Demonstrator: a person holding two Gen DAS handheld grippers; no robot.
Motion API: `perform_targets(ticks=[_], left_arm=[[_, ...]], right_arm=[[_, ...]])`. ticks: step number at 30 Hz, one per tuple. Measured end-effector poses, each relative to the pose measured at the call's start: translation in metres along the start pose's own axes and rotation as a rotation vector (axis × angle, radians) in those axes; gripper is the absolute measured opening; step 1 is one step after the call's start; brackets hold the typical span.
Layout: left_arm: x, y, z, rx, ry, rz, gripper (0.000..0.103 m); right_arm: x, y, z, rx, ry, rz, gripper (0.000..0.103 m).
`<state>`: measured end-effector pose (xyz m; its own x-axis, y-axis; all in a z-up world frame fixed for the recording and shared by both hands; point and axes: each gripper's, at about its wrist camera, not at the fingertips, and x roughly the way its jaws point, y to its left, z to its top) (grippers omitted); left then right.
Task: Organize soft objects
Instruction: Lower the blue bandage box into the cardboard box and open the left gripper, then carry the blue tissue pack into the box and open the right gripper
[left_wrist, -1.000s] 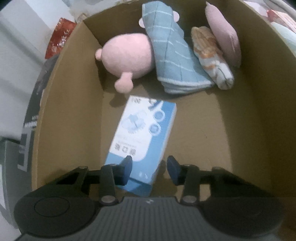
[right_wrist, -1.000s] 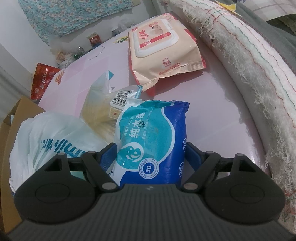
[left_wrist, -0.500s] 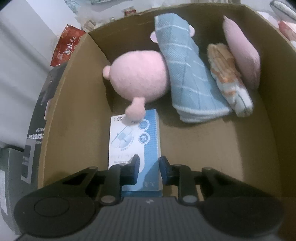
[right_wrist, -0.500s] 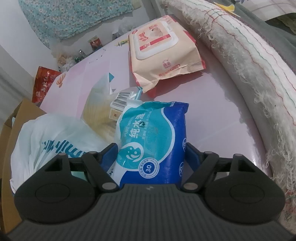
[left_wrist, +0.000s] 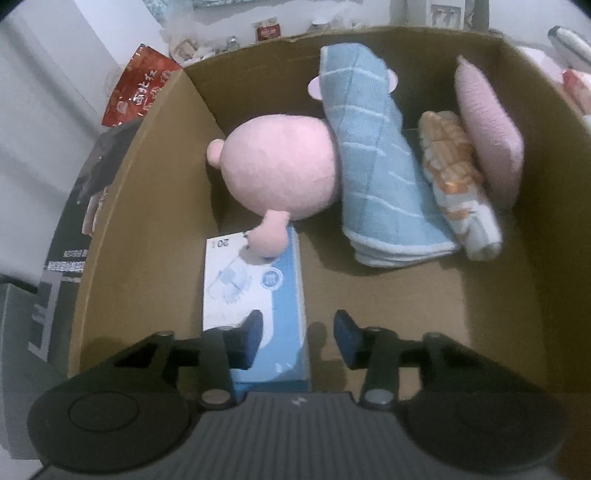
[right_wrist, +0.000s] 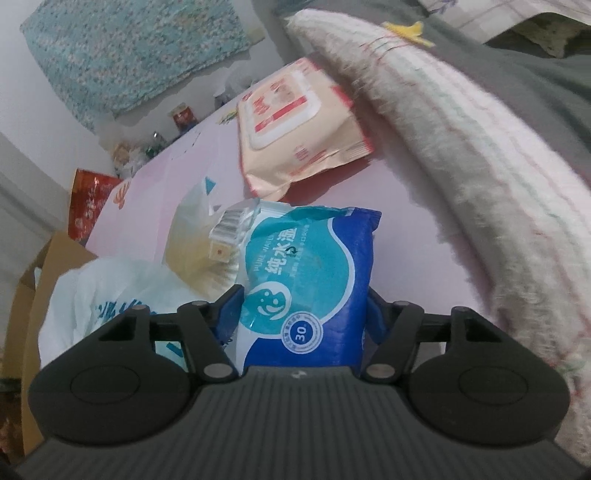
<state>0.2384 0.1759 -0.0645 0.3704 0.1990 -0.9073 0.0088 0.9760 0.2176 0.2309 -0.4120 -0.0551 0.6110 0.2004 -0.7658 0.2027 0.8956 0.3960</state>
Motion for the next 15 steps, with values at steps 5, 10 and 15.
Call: perform_targets(ticks=[5,10,15], left_arm=[[-0.024,-0.002,-0.006,0.004,-0.032,-0.032,0.063],[-0.059,-0.012,-0.019,0.027,-0.103,-0.073,0.073],[-0.087,-0.019,-0.033,0.061,-0.180,-0.073,0.073]], right_arm=[[-0.026,-0.012,0.004,0.039,-0.045,0.009,0.064],[-0.064,-0.008,0.007,0.030,-0.101,0.046,0.064],[-0.103,0.031,0.008,-0.031,-0.117,0.144,0.064]])
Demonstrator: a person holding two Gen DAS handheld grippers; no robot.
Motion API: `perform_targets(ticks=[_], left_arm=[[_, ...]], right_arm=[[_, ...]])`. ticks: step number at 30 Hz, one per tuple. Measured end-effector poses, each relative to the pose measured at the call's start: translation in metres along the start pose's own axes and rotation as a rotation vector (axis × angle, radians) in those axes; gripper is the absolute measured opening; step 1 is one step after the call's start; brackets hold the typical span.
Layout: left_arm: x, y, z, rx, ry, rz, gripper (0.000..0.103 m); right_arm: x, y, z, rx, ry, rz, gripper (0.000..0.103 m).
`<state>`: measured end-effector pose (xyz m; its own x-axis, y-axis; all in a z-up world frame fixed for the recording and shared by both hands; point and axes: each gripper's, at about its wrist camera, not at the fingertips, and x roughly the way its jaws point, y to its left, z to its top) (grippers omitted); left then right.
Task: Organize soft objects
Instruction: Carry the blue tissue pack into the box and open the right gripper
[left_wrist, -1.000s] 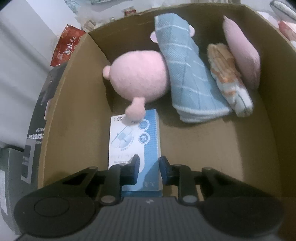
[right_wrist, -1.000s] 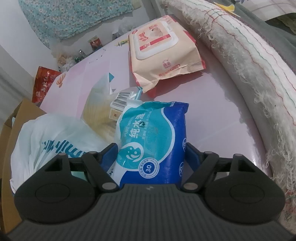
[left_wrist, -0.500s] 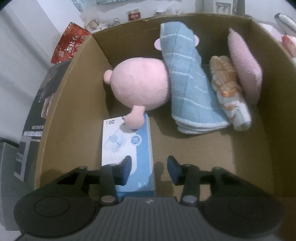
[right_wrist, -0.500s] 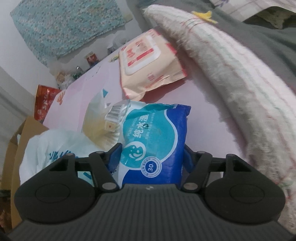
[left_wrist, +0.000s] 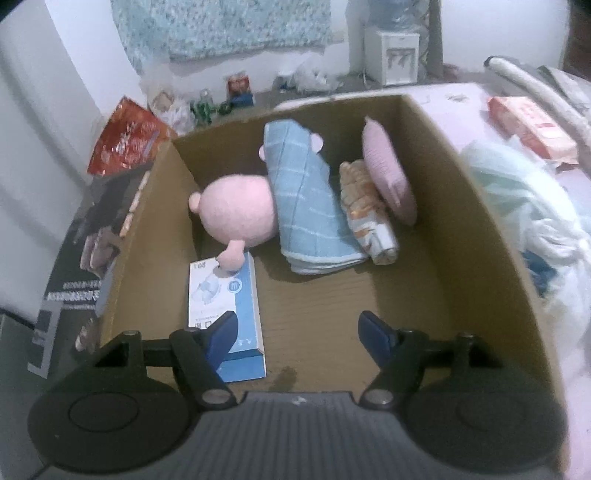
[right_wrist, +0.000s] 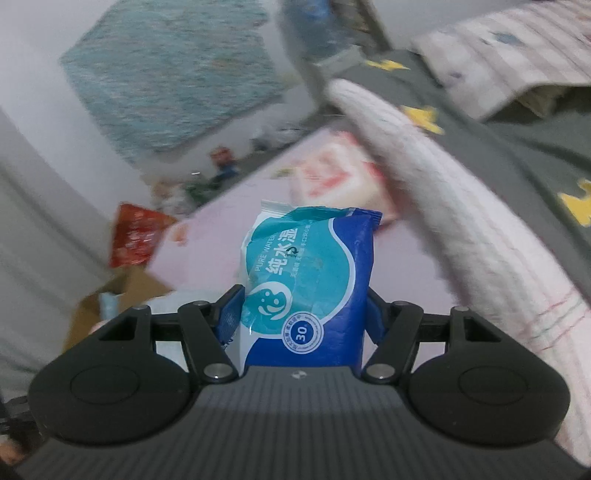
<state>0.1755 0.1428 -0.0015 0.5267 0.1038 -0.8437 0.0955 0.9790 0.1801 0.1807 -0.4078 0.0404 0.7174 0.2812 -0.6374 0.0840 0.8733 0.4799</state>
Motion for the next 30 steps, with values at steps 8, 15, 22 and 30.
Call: perform_targets(ticks=[8,15,22,30], left_arm=[[-0.030,0.035,-0.019,-0.108,-0.078,0.036,0.073],[-0.034,0.074,-0.044,-0.233,-0.073,0.053,0.073],[-0.035,0.098,-0.054,-0.316,-0.093,0.039,0.073],[-0.039,0.104,-0.060,-0.311,-0.128,0.067,0.073]], right_arm=[[0.011,0.136,-0.016,-0.155,0.165,0.295,0.064],[0.082,0.272,-0.064,-0.293,0.401,0.407,0.064],[0.158,0.356,-0.110,-0.384,0.533,0.248,0.064],[0.228,0.363,-0.150,-0.367,0.602,0.080,0.064]])
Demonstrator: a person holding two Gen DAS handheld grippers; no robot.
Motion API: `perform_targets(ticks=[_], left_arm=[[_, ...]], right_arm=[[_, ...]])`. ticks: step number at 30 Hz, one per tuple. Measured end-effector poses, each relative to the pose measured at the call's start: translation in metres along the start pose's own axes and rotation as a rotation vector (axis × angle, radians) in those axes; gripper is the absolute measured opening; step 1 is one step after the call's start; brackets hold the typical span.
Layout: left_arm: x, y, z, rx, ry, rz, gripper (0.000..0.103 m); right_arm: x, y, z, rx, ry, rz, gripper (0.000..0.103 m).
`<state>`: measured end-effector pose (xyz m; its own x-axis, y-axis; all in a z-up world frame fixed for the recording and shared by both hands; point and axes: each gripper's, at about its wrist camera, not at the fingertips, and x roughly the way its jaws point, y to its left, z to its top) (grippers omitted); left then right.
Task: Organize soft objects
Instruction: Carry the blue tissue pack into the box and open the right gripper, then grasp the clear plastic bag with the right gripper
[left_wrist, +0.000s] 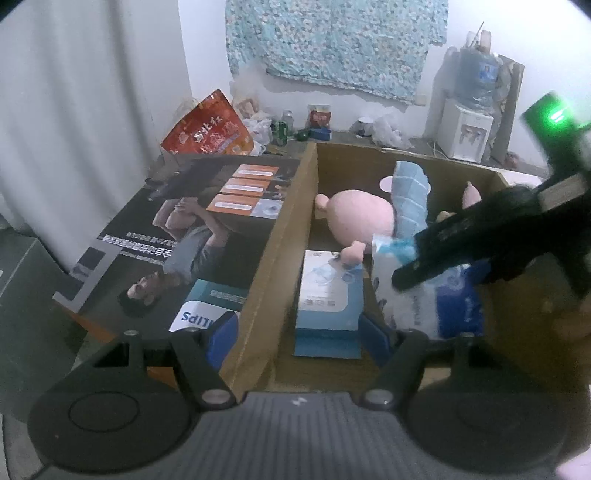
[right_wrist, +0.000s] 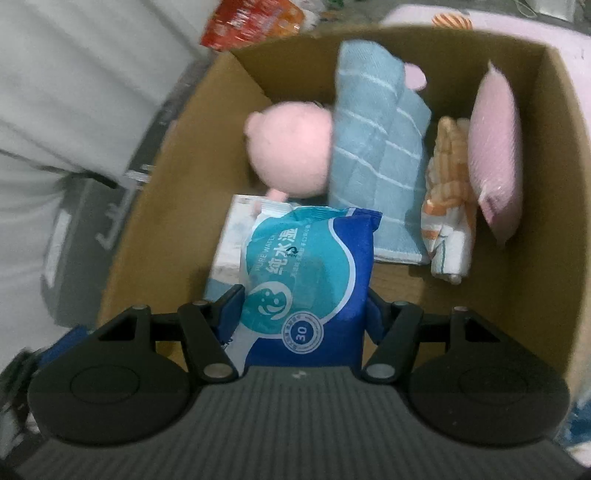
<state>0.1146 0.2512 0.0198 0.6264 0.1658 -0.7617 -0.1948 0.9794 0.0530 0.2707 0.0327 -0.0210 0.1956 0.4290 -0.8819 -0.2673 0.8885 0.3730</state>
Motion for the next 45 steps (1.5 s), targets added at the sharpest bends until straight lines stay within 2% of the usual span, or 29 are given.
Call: perform_targets(ticks=[5,11,16,20,22,25,29,33,38,45], left_arm=[[0.003,0.000,-0.004,0.004,0.010,-0.004,0.073],[0.000,-0.001,-0.004,0.001,0.017,-0.012,0.073],[-0.012,-0.006,-0.002,-0.002,-0.003,-0.018,0.076],[-0.026,-0.018,-0.003,0.013,-0.017,-0.050,0.081],[-0.035,-0.027,-0.004,0.035,-0.032,-0.070,0.085],[-0.049,-0.049,-0.003,0.092,-0.061,-0.106,0.089],[-0.062,-0.086,-0.003,0.190,-0.090,-0.163,0.092],[-0.068,-0.129,-0.005,0.275,-0.097,-0.229,0.094],[-0.068,-0.170,-0.017,0.292,-0.086,-0.312,0.094],[-0.069,-0.197,-0.039,0.240,-0.066,-0.376,0.094]], right_arm=[[0.036,-0.003,0.001,0.003,0.035,-0.050,0.070],[0.026,-0.009,0.002,0.020,0.026,-0.031,0.070],[-0.027,-0.012,-0.004,-0.012,-0.038,0.066,0.071],[-0.090,-0.028,-0.020,-0.049,-0.132,0.177,0.073],[-0.125,-0.046,-0.032,-0.056,-0.192,0.218,0.074],[-0.174,-0.088,-0.051,-0.044,-0.289,0.229,0.076],[-0.226,-0.160,-0.073,0.042,-0.403,0.169,0.076],[-0.249,-0.229,-0.088,0.172,-0.459,0.099,0.076],[-0.237,-0.285,-0.089,0.257,-0.455,0.028,0.076],[-0.172,-0.342,-0.046,0.372,-0.406,-0.064,0.076]])
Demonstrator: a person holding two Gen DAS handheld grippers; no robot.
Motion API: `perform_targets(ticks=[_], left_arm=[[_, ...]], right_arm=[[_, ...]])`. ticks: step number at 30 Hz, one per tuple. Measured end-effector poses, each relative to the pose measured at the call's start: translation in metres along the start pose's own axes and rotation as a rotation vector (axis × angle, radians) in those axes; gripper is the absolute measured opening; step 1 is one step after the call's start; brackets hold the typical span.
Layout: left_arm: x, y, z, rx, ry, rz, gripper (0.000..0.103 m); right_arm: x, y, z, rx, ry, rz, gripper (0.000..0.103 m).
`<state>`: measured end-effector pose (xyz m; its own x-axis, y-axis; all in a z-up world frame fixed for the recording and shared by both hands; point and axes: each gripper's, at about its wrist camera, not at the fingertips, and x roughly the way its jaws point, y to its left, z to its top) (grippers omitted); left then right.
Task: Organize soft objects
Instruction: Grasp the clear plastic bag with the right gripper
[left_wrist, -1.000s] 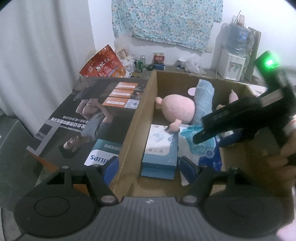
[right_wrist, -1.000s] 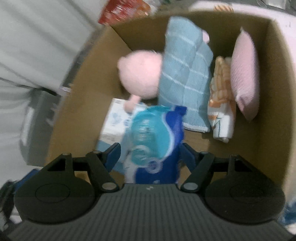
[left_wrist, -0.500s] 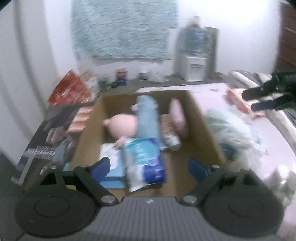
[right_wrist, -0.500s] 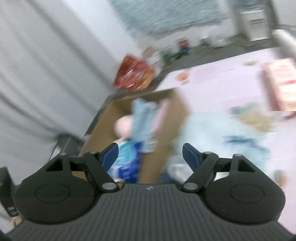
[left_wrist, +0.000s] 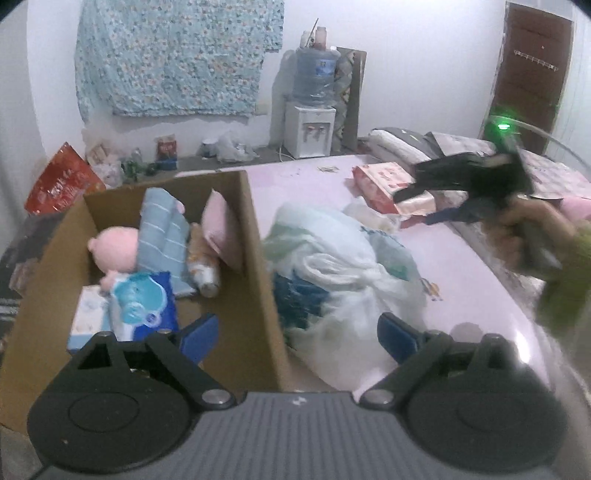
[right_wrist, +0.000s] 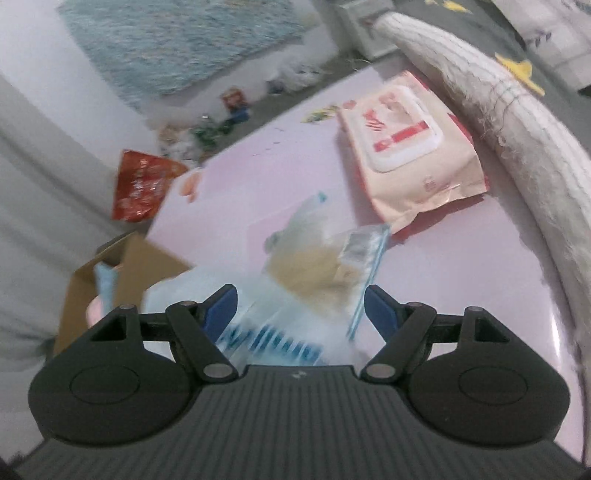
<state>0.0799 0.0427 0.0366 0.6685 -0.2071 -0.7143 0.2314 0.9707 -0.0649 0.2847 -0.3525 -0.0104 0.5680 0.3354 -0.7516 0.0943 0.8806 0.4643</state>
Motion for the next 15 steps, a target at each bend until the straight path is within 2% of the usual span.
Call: perform_targets(ticks=[6,10,11,15], left_arm=[[-0.004,-0.006,-0.010,-0.016,-0.012,0.033,0.094],[-0.011,-0.007,-0.017,-0.038,-0.025,0.046,0.094],[-0.013,-0.008,-0.019,-0.044,-0.028,0.051,0.094],[-0.020,-0.010,-0.030,-0.065,-0.038,0.054,0.094]], right_arm=[[0.071,-0.013,0.015,-0.013,0.029,-0.072,0.076],[0.098,-0.024,0.010,0.010,0.058,-0.045,0.077],[0.098,-0.024,0.007,0.002,0.038,-0.030,0.074],[0.099,-0.029,0.003,0.007,0.003,-0.008,0.049]])
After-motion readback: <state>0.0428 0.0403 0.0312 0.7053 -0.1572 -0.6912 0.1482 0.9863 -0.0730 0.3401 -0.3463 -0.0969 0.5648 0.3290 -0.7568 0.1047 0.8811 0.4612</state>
